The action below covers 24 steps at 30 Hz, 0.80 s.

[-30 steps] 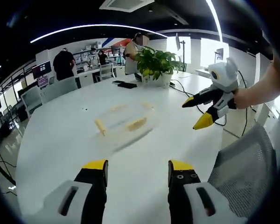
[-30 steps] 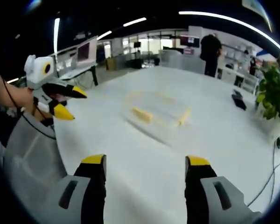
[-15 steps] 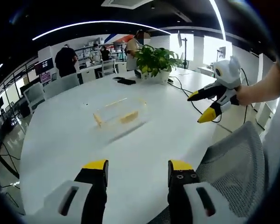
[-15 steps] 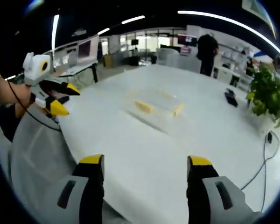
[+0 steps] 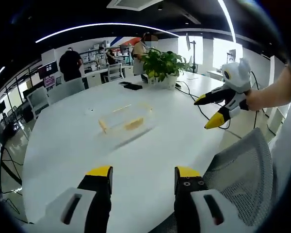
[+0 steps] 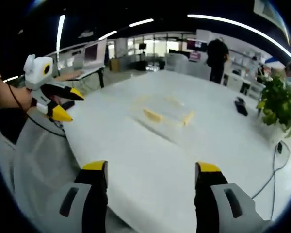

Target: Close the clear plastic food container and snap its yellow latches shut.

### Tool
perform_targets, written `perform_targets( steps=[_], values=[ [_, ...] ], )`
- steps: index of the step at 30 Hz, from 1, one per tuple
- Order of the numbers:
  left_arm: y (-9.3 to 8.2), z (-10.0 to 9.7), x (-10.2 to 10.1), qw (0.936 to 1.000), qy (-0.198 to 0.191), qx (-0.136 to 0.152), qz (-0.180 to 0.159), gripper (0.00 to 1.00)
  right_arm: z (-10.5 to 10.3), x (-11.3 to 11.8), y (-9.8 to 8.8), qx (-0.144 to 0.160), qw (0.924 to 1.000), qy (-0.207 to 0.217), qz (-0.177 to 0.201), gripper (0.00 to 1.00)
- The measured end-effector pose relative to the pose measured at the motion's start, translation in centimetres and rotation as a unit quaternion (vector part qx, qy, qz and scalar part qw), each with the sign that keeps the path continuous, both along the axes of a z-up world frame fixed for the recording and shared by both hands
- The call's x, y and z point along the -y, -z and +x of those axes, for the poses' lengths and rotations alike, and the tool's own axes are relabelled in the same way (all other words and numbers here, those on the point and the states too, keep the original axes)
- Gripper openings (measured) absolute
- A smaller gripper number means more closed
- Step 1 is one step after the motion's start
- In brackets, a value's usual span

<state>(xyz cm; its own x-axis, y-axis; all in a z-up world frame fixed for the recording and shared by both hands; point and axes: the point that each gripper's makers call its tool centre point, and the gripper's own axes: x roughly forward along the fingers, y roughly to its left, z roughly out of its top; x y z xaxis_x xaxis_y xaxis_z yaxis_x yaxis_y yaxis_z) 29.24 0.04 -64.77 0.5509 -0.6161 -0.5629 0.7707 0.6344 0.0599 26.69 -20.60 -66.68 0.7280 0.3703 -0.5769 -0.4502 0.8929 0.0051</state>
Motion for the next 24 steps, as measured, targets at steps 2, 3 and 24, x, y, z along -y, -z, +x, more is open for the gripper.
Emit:
perform_targets(
  steps=[2,3,24],
  values=[
    [-0.03,0.05,-0.03,1.0,0.0,0.001,0.001,0.47,0.01,0.06,-0.01,0.0,1.0,0.001,0.0,0.71],
    [-0.02,0.07,-0.05,1.0,-0.001,0.001,0.001,0.47,-0.03,0.07,0.0,0.001,1.0,0.001,0.0,0.71],
    [0.19,0.15,0.08,1.0,0.001,-0.003,0.006,0.46,0.41,-0.05,0.03,-0.001,1.0,-0.002,0.001,0.7]
  ],
)
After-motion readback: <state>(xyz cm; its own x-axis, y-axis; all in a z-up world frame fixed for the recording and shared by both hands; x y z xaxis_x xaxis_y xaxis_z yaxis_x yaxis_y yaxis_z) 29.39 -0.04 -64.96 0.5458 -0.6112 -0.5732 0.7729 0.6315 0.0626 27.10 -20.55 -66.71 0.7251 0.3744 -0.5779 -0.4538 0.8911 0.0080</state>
